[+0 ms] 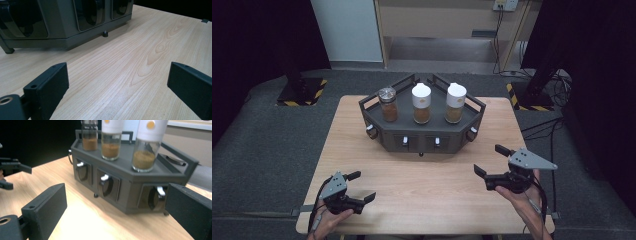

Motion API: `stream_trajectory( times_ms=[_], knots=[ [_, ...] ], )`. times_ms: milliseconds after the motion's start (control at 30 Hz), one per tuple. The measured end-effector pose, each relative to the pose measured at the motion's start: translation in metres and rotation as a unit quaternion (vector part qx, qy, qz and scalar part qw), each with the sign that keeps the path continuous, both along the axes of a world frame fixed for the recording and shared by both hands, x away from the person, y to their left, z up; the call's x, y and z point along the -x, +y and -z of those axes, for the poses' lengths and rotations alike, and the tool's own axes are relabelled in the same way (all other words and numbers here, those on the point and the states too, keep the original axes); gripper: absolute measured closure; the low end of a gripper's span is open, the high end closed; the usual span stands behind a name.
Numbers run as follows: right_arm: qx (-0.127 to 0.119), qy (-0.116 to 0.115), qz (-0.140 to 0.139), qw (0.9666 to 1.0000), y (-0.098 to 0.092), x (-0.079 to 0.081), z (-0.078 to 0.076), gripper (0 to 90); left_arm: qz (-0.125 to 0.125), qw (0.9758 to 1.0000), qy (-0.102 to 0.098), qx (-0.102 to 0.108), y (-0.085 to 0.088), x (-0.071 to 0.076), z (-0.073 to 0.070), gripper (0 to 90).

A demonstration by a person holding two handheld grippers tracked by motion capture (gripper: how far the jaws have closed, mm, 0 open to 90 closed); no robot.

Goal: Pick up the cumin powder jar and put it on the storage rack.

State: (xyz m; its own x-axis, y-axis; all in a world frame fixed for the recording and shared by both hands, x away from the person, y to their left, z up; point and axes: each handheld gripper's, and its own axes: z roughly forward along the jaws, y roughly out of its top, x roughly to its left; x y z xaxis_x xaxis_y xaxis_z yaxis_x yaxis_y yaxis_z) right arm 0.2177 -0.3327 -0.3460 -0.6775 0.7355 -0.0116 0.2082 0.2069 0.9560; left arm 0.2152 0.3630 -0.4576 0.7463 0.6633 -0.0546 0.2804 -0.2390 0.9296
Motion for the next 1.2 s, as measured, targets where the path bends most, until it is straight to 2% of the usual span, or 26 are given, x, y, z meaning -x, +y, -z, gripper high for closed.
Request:
stream_trajectory(
  times_ms=[233, 433, 533, 633, 733, 900, 1067, 1200],
  knots=[
    [0.000, 0.021, -0.002, 0.9998, -0.015, 0.010, 0.026, 4.4, 0.001, 1.0000, 0.000, -0.001, 0.000, 0.000, 0.000, 2.6],
    [-0.005, 0.028, -0.008, 0.9996, -0.027, 0.011, 0.045, 5.1, 0.002, 1.0000, 0.001, 0.000, 0.000, -0.001, 0.000, 2.6],
    [-0.007, 0.033, -0.006, 0.9994, -0.030, 0.012, 0.054, 5.2, 0.003, 1.0000, 0.001, -0.001, 0.000, -0.001, 0.000, 2.6],
    [0.007, 0.031, 0.000, 0.9995, -0.028, 0.015, 0.062, 5.4, 0.003, 1.0000, 0.001, 0.000, 0.000, -0.001, 0.000, 2.6],
    [0.006, 0.036, 0.003, 0.9993, -0.031, 0.015, 0.070, 5.5, 0.003, 1.0000, 0.001, 0.000, 0.000, -0.001, 0.000, 2.6],
    [0.007, 0.037, 0.013, 0.9992, -0.034, 0.015, 0.078, 5.9, 0.005, 1.0000, 0.000, -0.003, -0.001, -0.001, 0.000, 2.7],
    [0.006, 0.036, 0.011, 0.9993, -0.034, 0.013, 0.082, 6.3, 0.007, 1.0000, 0.000, -0.001, 0.000, -0.002, 0.000, 2.7],
    [0.020, 0.026, 0.009, 0.9994, -0.031, 0.015, 0.083, 6.9, 0.008, 1.0000, 0.000, -0.001, 0.000, -0.002, 0.001, 2.7]
  ],
)
